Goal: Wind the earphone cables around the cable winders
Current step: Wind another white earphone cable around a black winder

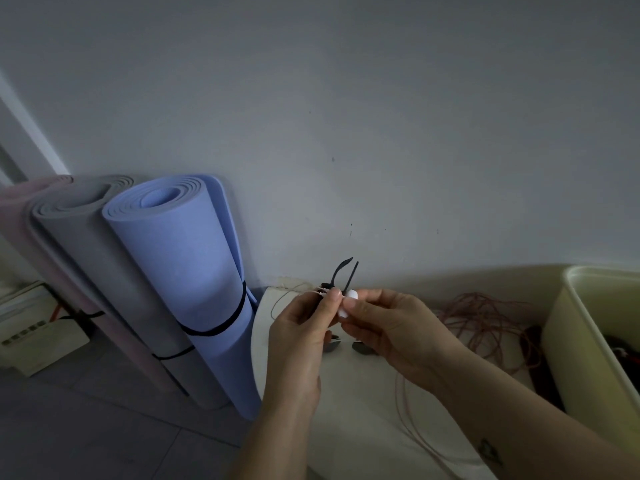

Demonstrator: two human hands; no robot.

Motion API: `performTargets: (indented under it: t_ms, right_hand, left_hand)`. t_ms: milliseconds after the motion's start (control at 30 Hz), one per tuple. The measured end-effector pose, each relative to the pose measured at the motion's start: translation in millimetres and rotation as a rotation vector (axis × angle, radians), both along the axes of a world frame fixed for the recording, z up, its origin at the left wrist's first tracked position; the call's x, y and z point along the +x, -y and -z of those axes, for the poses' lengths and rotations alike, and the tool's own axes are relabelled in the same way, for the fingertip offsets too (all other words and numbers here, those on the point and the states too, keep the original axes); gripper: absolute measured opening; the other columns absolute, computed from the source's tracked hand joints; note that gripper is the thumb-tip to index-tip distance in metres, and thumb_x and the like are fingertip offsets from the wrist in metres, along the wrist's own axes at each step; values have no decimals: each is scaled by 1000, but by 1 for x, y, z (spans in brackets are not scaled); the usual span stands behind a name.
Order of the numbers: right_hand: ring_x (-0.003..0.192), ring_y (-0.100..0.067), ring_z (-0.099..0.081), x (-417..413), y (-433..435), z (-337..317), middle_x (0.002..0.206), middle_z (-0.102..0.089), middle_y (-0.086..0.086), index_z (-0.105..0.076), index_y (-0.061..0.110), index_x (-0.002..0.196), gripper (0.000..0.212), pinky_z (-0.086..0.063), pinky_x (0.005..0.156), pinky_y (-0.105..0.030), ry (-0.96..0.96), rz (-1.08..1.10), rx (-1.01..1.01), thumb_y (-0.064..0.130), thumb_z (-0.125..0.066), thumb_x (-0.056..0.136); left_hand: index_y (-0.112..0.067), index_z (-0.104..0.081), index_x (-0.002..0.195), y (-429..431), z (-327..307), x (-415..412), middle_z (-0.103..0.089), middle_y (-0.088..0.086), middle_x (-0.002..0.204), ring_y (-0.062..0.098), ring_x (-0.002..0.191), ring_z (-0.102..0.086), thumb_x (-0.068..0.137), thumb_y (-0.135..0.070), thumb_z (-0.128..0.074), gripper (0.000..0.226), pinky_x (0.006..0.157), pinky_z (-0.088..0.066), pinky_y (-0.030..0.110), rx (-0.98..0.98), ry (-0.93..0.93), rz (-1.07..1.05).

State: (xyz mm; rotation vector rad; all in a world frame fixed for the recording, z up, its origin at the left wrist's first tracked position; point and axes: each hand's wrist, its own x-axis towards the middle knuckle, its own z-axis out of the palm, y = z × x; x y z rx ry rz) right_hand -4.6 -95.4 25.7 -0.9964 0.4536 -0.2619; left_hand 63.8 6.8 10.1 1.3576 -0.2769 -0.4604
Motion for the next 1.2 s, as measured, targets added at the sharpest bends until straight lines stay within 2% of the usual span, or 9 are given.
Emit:
performTargets:
  t_ms: [267, 367, 467, 533, 667, 767, 933, 1067, 1200]
  right_hand:
    - [70, -11, -68, 1, 1, 2, 77, -71, -9, -67, 4, 82, 9, -55, 64, -19, -19, -31, 34, 9, -67, 74]
    - [77, -13, -67, -1, 5, -2, 85, -71, -7, -69, 8, 86, 19, -54, 71, -22, -72, -101, -43, 18, -70, 71]
    - [81, -14, -63, -6, 21, -11, 92, -68, -4, -68, 14, 93, 33, -48, 76, -25, -144, -6, -241, 34, -70, 67]
    - [85, -10, -60, -9, 28, -16, 97, -65, -1, -66, 21, 92, 11, -46, 79, -27, -119, 63, -448, 21, -67, 81]
    - [117, 5, -46, -11, 24, -17, 126, -54, 14, -66, 34, 94, 54, -33, 96, -6, -75, -287, -920, -13, -43, 84]
    - [116, 13, -39, -13, 21, -11, 129, -50, 16, -66, 34, 95, 52, -28, 88, 5, -137, -507, -1207, -11, -45, 80]
    - [115, -1, -51, -19, 21, -11, 124, -58, 11, -66, 31, 94, 15, -41, 95, -17, -180, -569, -1312, 18, -67, 85]
    - [114, 7, -41, -22, 22, -10, 136, -48, 9, -65, 30, 103, 26, -30, 82, 4, -173, -602, -1374, 11, -64, 85]
    - [126, 2, -37, -20, 17, -10, 144, -34, 14, -63, 42, 93, 26, -30, 84, 3, -128, -585, -1430, 17, -64, 87]
  left_hand:
    - [-25, -75, 69, -2, -3, 3, -73, 4, 81, 17, 84, -64, 82, -27, -71, 14, 74, -46, 30, 36, -52, -1]
    - [-23, -74, 67, -6, -9, 6, -70, -1, 73, 9, 74, -60, 82, -26, -71, 16, 70, -45, 25, 95, 62, 27]
    - [-14, -72, 71, -15, -17, 9, -72, -5, 70, 3, 66, -63, 85, -21, -69, 17, 63, -45, 13, 224, 251, 164]
    - [-15, -72, 73, -21, -21, 12, -74, -3, 75, 8, 73, -67, 85, -21, -70, 14, 67, -47, 12, 322, 315, 324]
    - [-19, -73, 81, -24, -18, 15, -75, -2, 83, 12, 86, -68, 82, -28, -75, 9, 87, -52, 31, 581, 397, 662]
    - [-20, -75, 81, -28, -19, 14, -74, 0, 83, 10, 83, -67, 82, -30, -74, 11, 88, -49, 28, 715, 406, 830]
    - [-16, -76, 85, -32, -22, 13, -71, -8, 74, -7, 72, -61, 82, -27, -75, 11, 71, -44, 9, 782, 401, 880]
    - [-21, -76, 89, -34, -22, 17, -74, -7, 81, 0, 83, -65, 81, -29, -76, 11, 92, -49, 24, 772, 372, 884]
    - [-10, -74, 89, -36, -24, 19, -74, -4, 81, 1, 84, -67, 83, -22, -73, 14, 92, -46, 15, 729, 310, 899]
